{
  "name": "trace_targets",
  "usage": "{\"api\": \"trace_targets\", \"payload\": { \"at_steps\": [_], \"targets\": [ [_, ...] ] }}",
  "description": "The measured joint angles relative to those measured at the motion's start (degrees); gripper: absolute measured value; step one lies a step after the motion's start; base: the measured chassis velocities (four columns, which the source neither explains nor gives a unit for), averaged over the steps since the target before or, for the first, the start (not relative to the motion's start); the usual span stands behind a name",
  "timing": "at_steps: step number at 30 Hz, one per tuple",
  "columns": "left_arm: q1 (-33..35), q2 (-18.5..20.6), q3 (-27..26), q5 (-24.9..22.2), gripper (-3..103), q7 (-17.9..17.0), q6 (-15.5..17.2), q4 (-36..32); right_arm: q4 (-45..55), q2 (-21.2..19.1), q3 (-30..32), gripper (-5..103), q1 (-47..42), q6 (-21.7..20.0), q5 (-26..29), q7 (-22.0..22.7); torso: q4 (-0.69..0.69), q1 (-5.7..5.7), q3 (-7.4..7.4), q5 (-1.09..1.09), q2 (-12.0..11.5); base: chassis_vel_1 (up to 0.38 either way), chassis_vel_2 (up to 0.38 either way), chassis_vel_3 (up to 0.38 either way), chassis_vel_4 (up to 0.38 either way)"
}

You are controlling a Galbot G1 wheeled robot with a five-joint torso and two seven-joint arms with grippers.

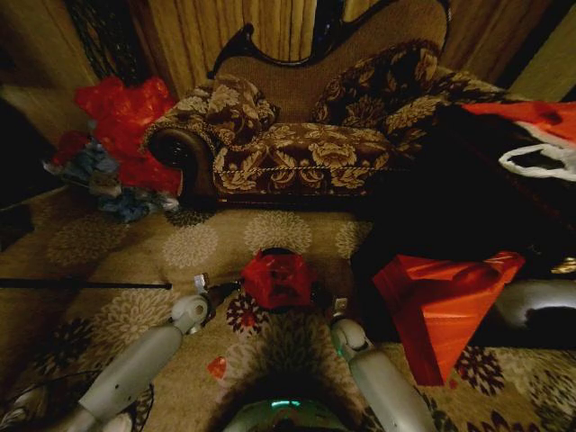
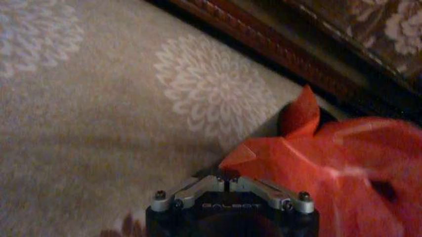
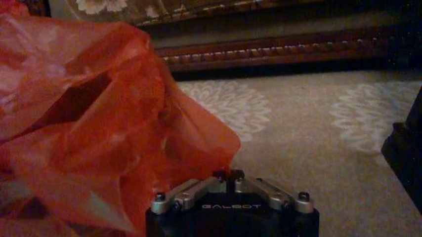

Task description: Place a garbage bag over the trash bin.

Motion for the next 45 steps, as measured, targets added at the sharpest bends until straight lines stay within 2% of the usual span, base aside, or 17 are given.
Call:
{"api": "trace_targets", "payload": {
  "at_steps": [9, 14, 17, 21, 26, 29, 34, 40, 45],
  "targets": [
    [-6.69, -4.97, 2.73, 1.22, 0, -1.41, -4.32, 6.62, -4.83, 2.54, 0.24, 0, 3.95, 2.02, -2.33, -0.41, -0.01, 0.00, 0.00, 0.00, -0.01, 0.000, 0.000, 0.000, 0.000],
    [-6.97, -5.27, 2.81, 1.28, 0, -2.07, -4.67, 6.83, -3.16, 1.83, 0.86, 0, 1.82, 2.28, -3.06, -0.40, -0.01, 0.00, 0.00, 0.01, -0.01, 0.000, 0.000, 0.000, 0.000],
    [-4.75, -3.77, 2.61, 1.52, 0, -1.13, -5.03, 5.85, -2.13, 0.77, 0.86, 0, -0.77, 2.74, -3.42, -0.68, -0.01, -0.01, 0.00, 0.00, -0.01, 0.000, 0.000, 0.000, 0.000],
    [-4.07, -3.70, 2.54, 1.99, 0, -0.86, -5.29, 6.09, -3.64, 1.32, 0.92, 0, -0.54, 3.51, -3.71, -0.83, 0.01, -0.02, 0.00, -0.01, -0.01, 0.000, 0.000, 0.000, 0.000],
    [-6.73, -5.73, 2.94, 3.31, 0, -0.53, -5.72, 9.34, -7.82, 2.71, 0.68, 0, 2.80, 4.40, -3.87, -1.30, -0.01, -0.01, -0.01, 0.00, -0.01, 0.000, 0.000, 0.000, 0.000],
    [-10.40, -8.47, 4.00, 5.30, 0, -0.23, -6.69, 13.78, -11.58, 4.09, 0.99, 0, 5.62, 4.87, -4.49, -1.69, 0.00, -0.01, -0.01, 0.00, -0.01, 0.000, 0.000, 0.000, 0.000],
    [-13.66, -11.17, 5.49, 7.07, 0, 0.56, -8.13, 18.33, -13.40, 4.27, 1.35, 0, 6.84, 5.52, -4.81, -2.09, -0.01, 0.00, 0.00, 0.00, -0.01, 0.000, 0.000, 0.000, 0.000],
    [-15.56, -13.11, 6.07, 7.54, 0, 1.47, -9.60, 20.73, -14.39, 4.28, 2.10, 0, 7.74, 7.09, -5.22, -2.59, -0.01, 0.00, 0.00, 0.00, -0.01, 0.000, 0.000, 0.000, 0.000],
    [-16.87, -13.84, 6.07, 7.55, 0, 3.57, -10.78, 21.63, -15.16, 4.37, 2.48, 0, 9.27, 9.86, -6.33, -3.56, -0.01, 0.00, 0.00, 0.00, -0.01, 0.000, 0.000, 0.000, 0.000]
  ]
}}
